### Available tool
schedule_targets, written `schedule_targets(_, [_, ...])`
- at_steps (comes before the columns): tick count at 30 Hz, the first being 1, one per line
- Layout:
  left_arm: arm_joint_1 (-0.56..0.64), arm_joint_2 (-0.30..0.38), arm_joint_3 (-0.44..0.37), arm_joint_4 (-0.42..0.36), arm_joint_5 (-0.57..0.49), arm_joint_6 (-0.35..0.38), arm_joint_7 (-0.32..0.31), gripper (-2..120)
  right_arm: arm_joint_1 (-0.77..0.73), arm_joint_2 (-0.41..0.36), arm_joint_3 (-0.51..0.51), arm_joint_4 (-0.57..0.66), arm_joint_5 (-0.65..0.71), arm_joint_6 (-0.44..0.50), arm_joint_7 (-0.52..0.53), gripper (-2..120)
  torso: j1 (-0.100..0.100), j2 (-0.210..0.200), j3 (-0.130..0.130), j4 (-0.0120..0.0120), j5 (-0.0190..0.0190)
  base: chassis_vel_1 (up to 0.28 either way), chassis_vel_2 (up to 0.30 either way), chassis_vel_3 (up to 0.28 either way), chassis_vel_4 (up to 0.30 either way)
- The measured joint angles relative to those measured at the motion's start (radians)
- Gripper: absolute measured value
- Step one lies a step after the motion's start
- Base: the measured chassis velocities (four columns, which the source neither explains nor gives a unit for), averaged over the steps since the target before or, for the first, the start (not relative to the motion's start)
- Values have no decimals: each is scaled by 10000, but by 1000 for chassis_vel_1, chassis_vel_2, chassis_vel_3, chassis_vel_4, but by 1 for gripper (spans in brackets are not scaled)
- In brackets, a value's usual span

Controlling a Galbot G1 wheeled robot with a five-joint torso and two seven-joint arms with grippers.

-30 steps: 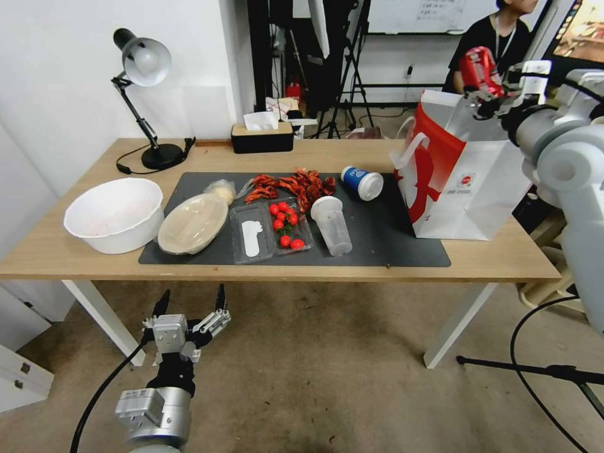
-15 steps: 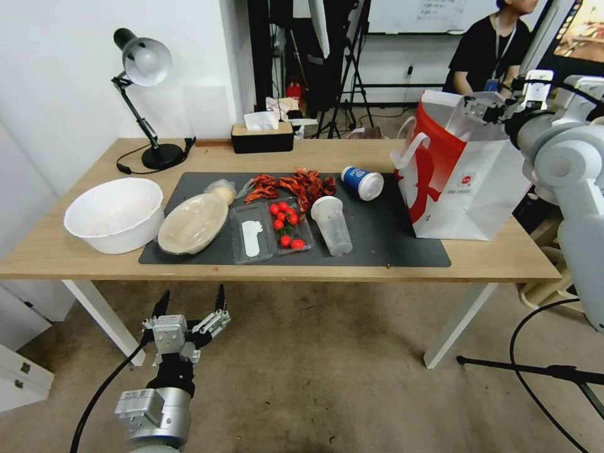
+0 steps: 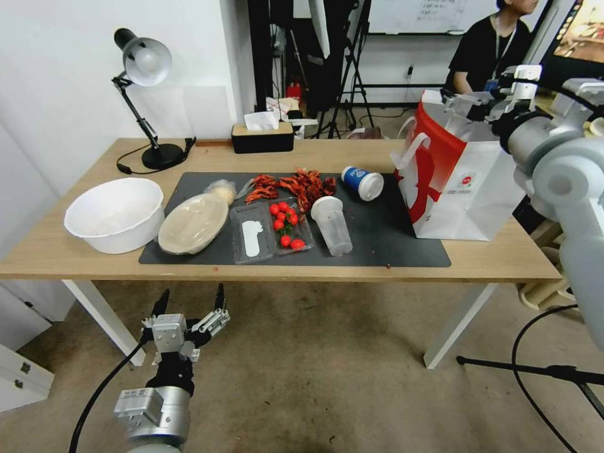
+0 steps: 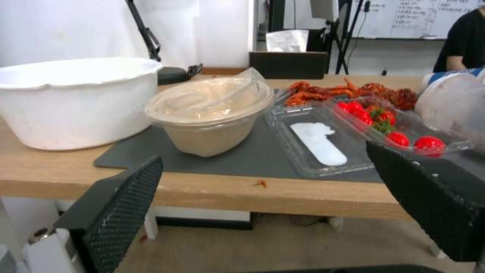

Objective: Pick up the trash from the table and place it into the takeout bag.

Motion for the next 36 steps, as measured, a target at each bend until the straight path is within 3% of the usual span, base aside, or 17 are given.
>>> schedule_targets(5, [-57, 21, -20, 69, -119, -104, 51, 100, -950, -160, 192, 547, -487, 892, -480, 100, -1, 0, 0, -1, 1, 0, 0, 0, 0])
schedule_targets(8, [-98, 44, -87, 78, -174, -110, 221, 100, -2831, -328, 685, 1273, -1367, 2101, -1073, 100, -1, 0, 0, -1, 1, 0, 0, 0, 0])
schedule_targets(10, [-102, 45, -101, 84, -168, -106, 244, 100, -3129, -329, 765, 1356, -1531, 2317, -1162, 100, -1, 0, 0, -2, 1, 0, 0, 0, 0])
schedule_targets(11, [-113, 64, -122, 102, -157, -87, 281, 100, -3799, -302, 939, 1523, -1854, 2861, -1355, 100, -1, 0, 0, -1, 1, 0, 0, 0, 0])
schedule_targets(12, [-128, 106, -162, 126, -156, -71, 327, 100, -4865, -123, 1210, 1810, -2203, 3561, -1601, 100, -1, 0, -1, -1, 0, 0, 0, 0, 0])
schedule_targets(17, [-51, 111, -332, 128, -142, -113, 424, 100, -6233, 380, 1272, 2147, -2691, 4575, -1708, 100, -1, 0, -1, -7, 1, 0, 0, 0, 0])
schedule_targets(19, [28, 27, -425, 102, -129, -221, 465, 100, -7157, 899, 1169, 2413, -3132, 5167, -1751, 100, -1, 0, 0, 5, 3, 0, 0, 0, 0])
schedule_targets(23, [15, 9, -405, 72, -117, -246, 536, 100, -8639, 1890, 1063, 2599, -4078, 6262, -1821, 100, -1, 1, -1, -3, 2, 0, 0, 0, 0])
schedule_targets(30, [31, 35, -356, 116, -105, -323, 548, 100, -9923, 2760, 842, 2206, -5096, 7499, -2026, 100, -1, 0, 0, -2, 1, 0, 0, 0, 0])
schedule_targets(36, [33, 64, -349, 134, -109, -357, 550, 100, -10436, 3074, 745, 1970, -5599, 7862, -1974, 100, -2, 1, 0, 0, 2, 0, 0, 0, 0])
